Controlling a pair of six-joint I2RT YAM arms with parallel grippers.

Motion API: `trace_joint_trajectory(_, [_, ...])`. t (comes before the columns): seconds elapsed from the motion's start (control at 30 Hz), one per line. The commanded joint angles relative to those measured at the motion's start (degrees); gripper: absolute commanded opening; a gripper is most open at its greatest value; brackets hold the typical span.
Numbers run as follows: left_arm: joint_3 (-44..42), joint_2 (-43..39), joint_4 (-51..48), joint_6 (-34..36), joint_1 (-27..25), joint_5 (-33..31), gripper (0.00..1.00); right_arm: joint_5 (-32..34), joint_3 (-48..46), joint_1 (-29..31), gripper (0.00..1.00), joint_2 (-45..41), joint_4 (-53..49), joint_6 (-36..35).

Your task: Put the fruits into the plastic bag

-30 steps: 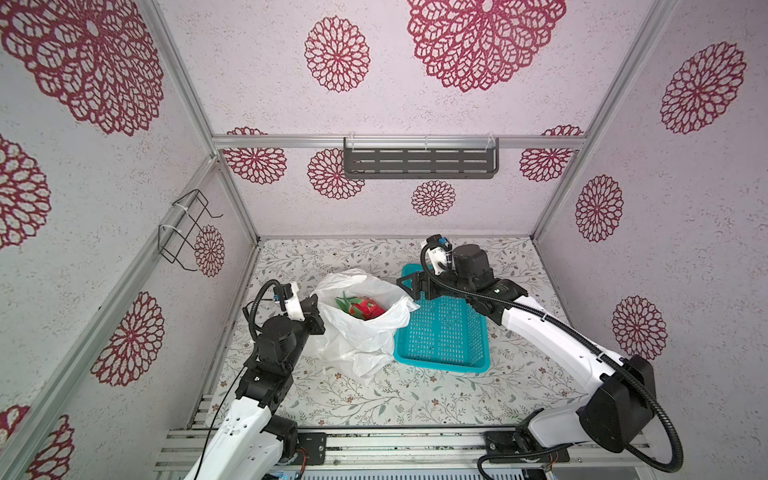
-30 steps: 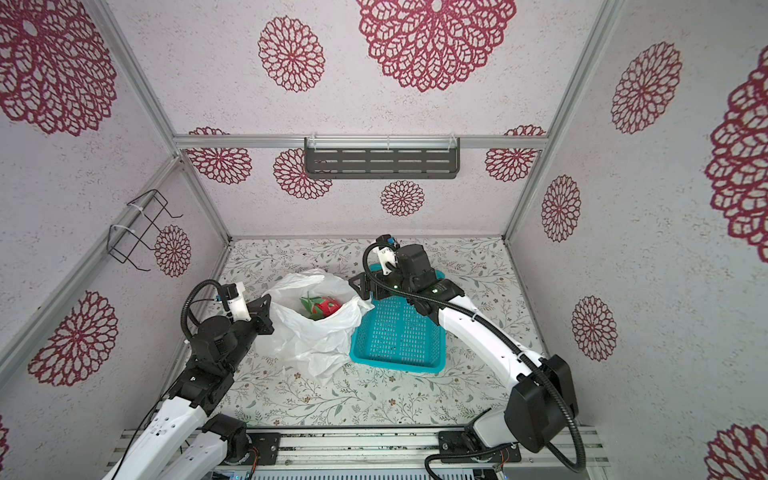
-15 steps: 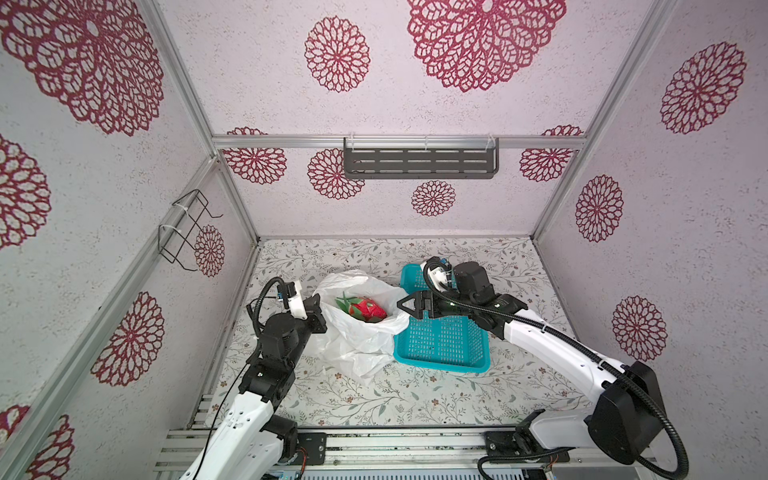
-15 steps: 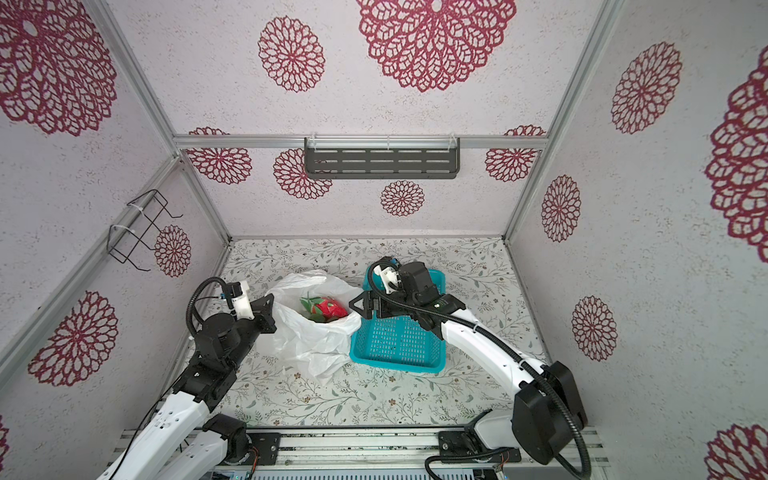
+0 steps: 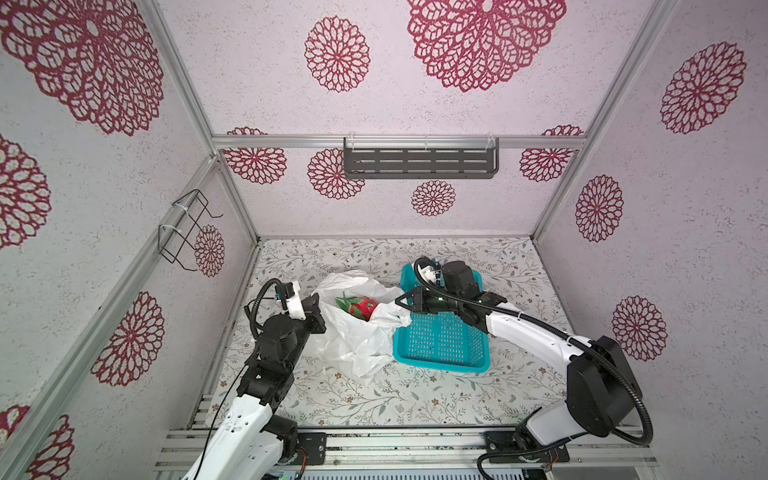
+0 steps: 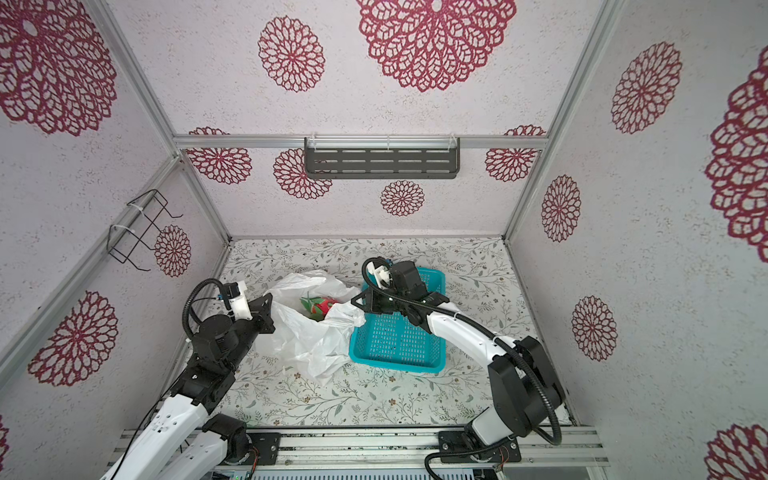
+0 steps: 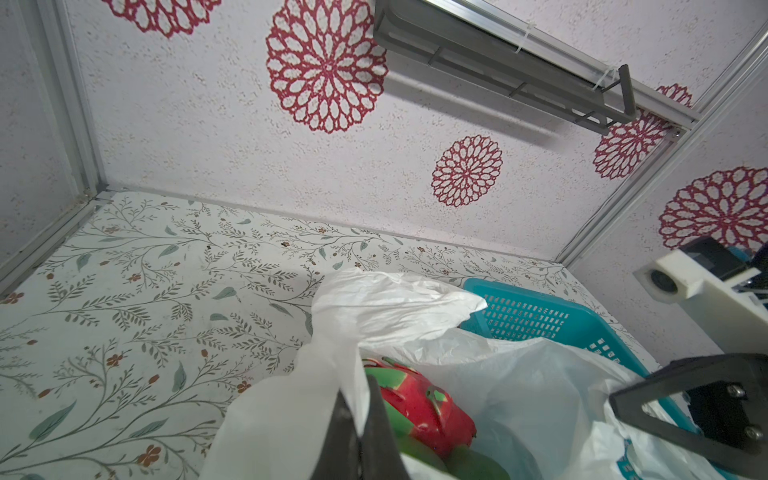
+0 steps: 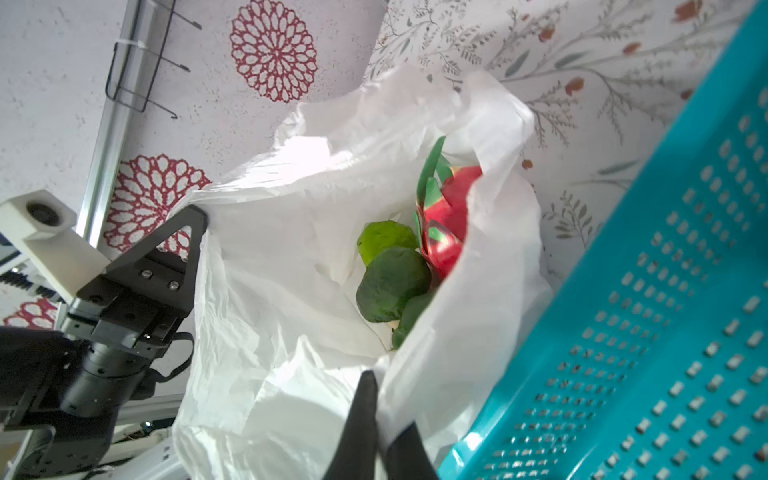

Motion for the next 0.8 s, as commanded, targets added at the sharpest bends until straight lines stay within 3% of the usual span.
trace_joint_trajectory(0.0, [-0.92, -0.44, 1.47, -0.46, -0.17, -0.94, 0.0, -1.19, 7.23, 0.69, 0.0, 1.47, 7.02, -0.5])
trace_joint_trajectory(0.17, [-1.36, -0.06, 2.61, -2.31, -0.2, -1.46, 0.0, -1.43, 21.97, 2.64, 0.0, 7.58, 6.16, -5.57])
trace_joint_trajectory(0.4, [-0.68, 0.11, 2.82, -3.17, -0.07, -3.43, 0.0, -4.68, 39.68, 4.73, 0.0, 11.46, -2.67, -15.33])
trace_joint_trajectory(0.57, [1.24, 4.04, 6.23, -0.43, 0.02, -6.18, 0.0, -3.28, 43.37, 4.99, 0.0, 9.55, -5.08, -20.42])
trace_joint_trajectory(0.77, [12.3, 18.54, 14.11, 5.25, 2.53, -8.15, 0.0, 3.97, 41.5, 5.07, 0.0, 5.84, -5.54, -25.11])
